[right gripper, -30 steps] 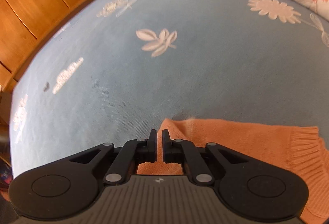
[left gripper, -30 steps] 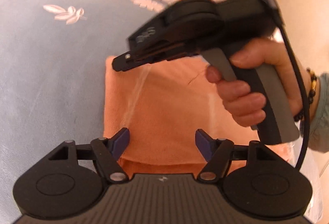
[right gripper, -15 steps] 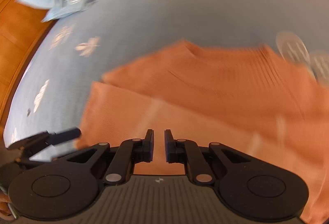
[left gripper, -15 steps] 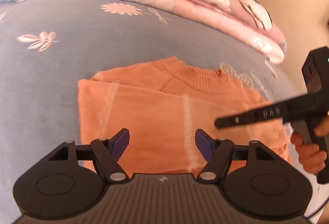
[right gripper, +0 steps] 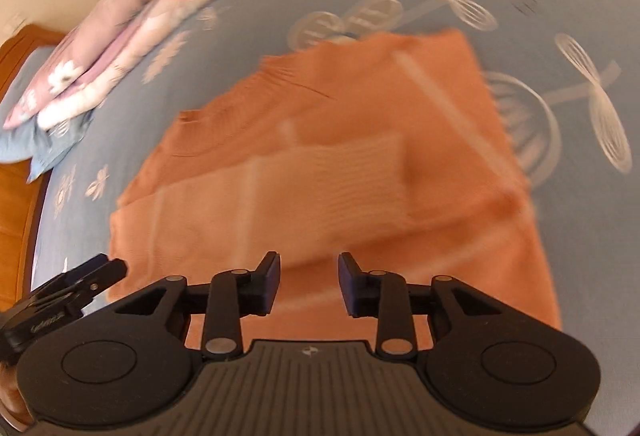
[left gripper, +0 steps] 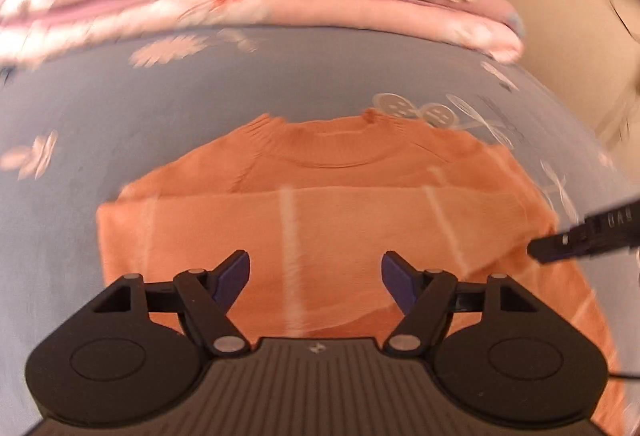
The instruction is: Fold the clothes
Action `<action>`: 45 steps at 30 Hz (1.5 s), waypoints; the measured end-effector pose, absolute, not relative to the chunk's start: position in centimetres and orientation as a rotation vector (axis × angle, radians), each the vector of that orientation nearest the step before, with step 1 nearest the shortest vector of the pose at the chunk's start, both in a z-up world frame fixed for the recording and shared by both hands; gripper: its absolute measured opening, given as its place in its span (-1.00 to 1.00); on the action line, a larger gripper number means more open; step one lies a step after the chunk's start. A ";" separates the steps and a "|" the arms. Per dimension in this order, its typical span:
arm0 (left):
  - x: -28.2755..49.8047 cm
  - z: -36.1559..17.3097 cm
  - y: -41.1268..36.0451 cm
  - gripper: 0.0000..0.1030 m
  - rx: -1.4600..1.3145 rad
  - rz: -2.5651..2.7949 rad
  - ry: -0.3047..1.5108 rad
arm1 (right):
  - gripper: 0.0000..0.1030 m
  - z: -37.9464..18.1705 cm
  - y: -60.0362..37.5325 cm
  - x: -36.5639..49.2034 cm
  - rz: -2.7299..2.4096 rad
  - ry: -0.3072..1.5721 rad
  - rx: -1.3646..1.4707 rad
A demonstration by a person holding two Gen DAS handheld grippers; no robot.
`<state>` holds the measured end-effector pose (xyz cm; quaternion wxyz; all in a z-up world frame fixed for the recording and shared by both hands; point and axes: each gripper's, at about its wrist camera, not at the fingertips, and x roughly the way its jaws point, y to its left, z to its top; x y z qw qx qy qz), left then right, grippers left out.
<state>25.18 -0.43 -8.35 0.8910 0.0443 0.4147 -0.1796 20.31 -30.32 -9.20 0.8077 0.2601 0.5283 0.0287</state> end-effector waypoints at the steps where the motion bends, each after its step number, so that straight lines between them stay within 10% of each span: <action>1: 25.3 -9.3 -1.5 0.41 0.143 -0.377 0.880 | -0.29 -9.3 -30.9 20.2 0.046 1.116 0.559; 19: 26.4 -11.9 -1.6 0.53 0.030 -0.305 1.002 | 0.00 -10.3 -21.2 32.0 0.690 1.108 -0.461; 21: 26.5 -12.1 -1.4 0.53 0.017 -0.306 1.004 | -0.01 -10.5 -21.5 32.8 0.724 1.153 -0.446; 25: 26.7 -12.2 -1.2 0.53 0.006 -0.305 0.999 | -0.76 -9.3 -21.1 32.2 0.762 1.150 -0.483; 45: 27.7 -12.6 -0.8 0.55 0.063 -0.291 1.000 | -0.55 -6.2 -24.5 29.5 0.493 1.039 -0.018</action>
